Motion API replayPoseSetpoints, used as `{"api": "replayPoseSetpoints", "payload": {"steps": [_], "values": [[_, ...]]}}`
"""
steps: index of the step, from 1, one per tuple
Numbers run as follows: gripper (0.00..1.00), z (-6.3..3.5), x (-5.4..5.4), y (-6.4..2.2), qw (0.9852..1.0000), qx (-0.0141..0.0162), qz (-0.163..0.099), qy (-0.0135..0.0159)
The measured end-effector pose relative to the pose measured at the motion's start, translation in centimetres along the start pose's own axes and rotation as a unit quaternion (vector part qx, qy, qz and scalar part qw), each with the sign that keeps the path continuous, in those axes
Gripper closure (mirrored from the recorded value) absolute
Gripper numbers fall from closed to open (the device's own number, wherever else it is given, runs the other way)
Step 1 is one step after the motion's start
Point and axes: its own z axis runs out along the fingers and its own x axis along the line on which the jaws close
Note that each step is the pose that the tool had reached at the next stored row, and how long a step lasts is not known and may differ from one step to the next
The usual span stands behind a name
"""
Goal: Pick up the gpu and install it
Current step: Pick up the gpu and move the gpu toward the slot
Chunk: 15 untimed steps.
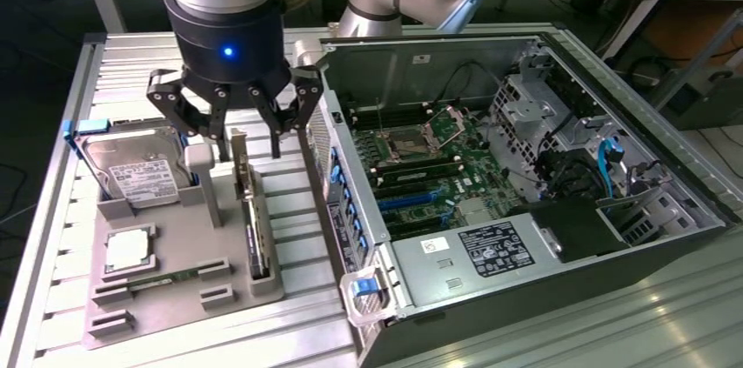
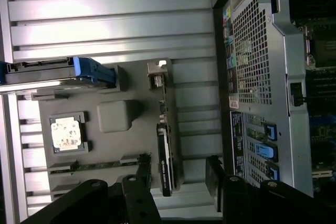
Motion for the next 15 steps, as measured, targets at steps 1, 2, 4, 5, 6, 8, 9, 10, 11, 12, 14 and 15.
{"api": "replayPoseSetpoints", "payload": {"steps": [1, 2, 4, 5, 6, 8, 9, 10, 11, 12, 14, 15], "values": [[0.46, 0.06, -0.02, -0.05, 1.0000, 0.0000, 0.000, 0.0000], [0.46, 0.19, -0.06, -0.17, 1.0000, 0.0000, 0.000, 0.0000], [0.46, 0.32, -0.11, -0.29, 1.0000, 0.0000, 0.000, 0.0000], [0.46, 0.40, -0.13, -0.37, 1.0000, 0.0000, 0.000, 0.0000], [0.46, 0.46, -0.14, -0.42, 1.0000, 0.0000, 0.000, 0.0000], [0.46, 0.55, -0.16, -0.50, 1.0000, 0.0000, 0.000, 0.0000], [0.46, 0.59, -0.17, -0.54, 1.0000, 0.0000, 0.000, 0.0000], [0.46, 0.64, -0.19, -0.58, 1.0000, 0.0000, 0.000, 0.0000], [0.46, 0.69, -0.20, -0.63, 1.0000, 0.0000, 0.000, 0.0000], [0.46, 0.77, -0.23, -0.71, 1.0000, 0.0000, 0.000, 0.0000], [0.46, 0.85, -0.23, -0.77, 1.0000, 0.0000, 0.000, 0.0000], [0.46, 0.89, -0.24, -0.81, 1.0000, 0.0000, 0.000, 0.0000]]}}
